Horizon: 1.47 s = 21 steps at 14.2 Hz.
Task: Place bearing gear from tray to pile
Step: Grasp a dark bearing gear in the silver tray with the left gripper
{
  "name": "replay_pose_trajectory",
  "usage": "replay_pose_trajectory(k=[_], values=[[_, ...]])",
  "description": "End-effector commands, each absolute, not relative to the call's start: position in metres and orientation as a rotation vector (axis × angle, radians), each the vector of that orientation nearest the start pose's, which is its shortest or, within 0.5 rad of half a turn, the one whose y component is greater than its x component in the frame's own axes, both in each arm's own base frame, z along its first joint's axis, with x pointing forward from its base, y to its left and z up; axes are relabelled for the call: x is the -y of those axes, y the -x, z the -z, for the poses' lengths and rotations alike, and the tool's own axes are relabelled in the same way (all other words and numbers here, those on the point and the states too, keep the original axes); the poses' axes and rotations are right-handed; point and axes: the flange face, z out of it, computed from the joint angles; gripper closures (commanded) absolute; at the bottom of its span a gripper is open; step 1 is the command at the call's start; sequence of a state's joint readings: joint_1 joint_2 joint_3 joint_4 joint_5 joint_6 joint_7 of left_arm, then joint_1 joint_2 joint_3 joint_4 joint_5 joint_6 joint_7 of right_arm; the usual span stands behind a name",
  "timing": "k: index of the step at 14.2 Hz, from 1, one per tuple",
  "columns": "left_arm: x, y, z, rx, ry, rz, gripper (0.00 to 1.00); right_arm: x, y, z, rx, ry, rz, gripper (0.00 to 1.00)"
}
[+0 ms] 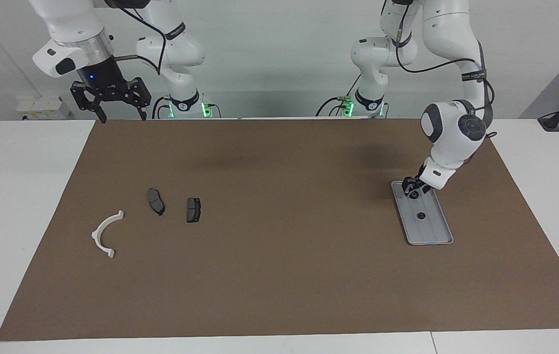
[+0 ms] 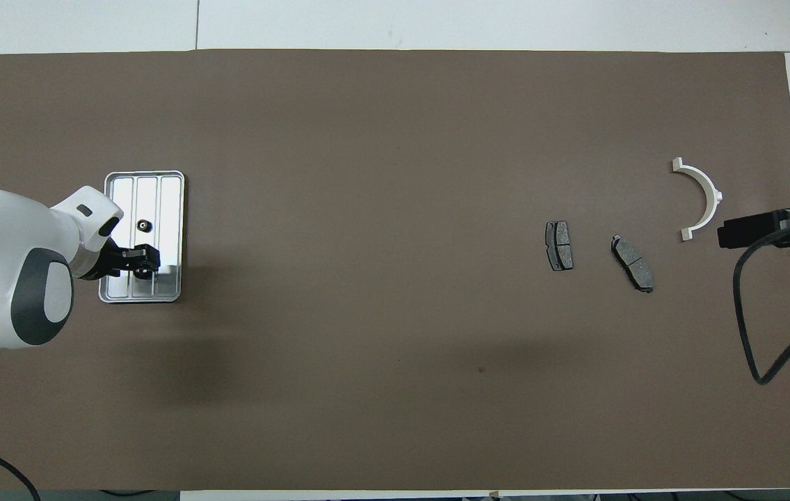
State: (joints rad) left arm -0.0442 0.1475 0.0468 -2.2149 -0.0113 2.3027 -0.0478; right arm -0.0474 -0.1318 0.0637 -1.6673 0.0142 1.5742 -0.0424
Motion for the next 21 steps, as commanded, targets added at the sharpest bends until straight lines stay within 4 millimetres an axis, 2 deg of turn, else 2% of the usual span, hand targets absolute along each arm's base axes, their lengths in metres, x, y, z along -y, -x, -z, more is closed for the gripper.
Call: replay_pose_trajectory(k=[1, 9, 11, 13, 14, 15, 16, 18, 19, 20, 21], values=[[-0.005, -0.539, -0.3, 0.065, 3.132, -0.079, 0.35, -0.009, -0.512, -0.651, 0.105, 3.126, 0.062, 0.0], [-0.005, -0.538, -0.298, 0.063, 3.132, -0.093, 0.47, -0.013, -0.511, -0.652, 0.117, 3.125, 0.065, 0.0], [-0.005, -0.537, -0.297, 0.065, 3.131, -0.096, 0.6, -0.013, -0.511, -0.652, 0.117, 3.125, 0.065, 0.0], [-0.005, -0.538, -0.298, 0.065, 3.131, -0.101, 0.89, -0.013, -0.511, -0.652, 0.117, 3.125, 0.065, 0.0], [-0.003, -0.541, -0.302, 0.073, 3.134, -0.11, 1.0, -0.013, -0.511, -0.652, 0.117, 3.125, 0.065, 0.0], [0.005, -0.552, -0.317, 0.087, 3.138, -0.132, 1.0, -0.013, -0.511, -0.652, 0.117, 3.125, 0.065, 0.0], [0.02, -0.565, -0.334, 0.139, 3.145, -0.165, 1.0, -0.013, -0.511, -0.652, 0.117, 3.125, 0.065, 0.0], [0.069, -0.588, -0.374, 0.33, 3.155, -0.15, 1.0, -0.013, -0.511, -0.652, 0.118, 3.125, 0.065, 0.0], [0.102, -0.592, -0.386, 0.41, 3.15, -0.13, 1.0, -0.013, -0.511, -0.652, 0.117, 3.125, 0.065, 0.0], [0.143, -0.593, -0.388, 0.446, 3.145, -0.117, 1.0, -0.011, -0.512, -0.652, 0.115, 3.125, 0.065, 0.0], [0.17, -0.594, -0.396, 0.485, 3.15, -0.09, 1.0, -0.011, -0.512, -0.652, 0.113, 3.125, 0.065, 0.0]])
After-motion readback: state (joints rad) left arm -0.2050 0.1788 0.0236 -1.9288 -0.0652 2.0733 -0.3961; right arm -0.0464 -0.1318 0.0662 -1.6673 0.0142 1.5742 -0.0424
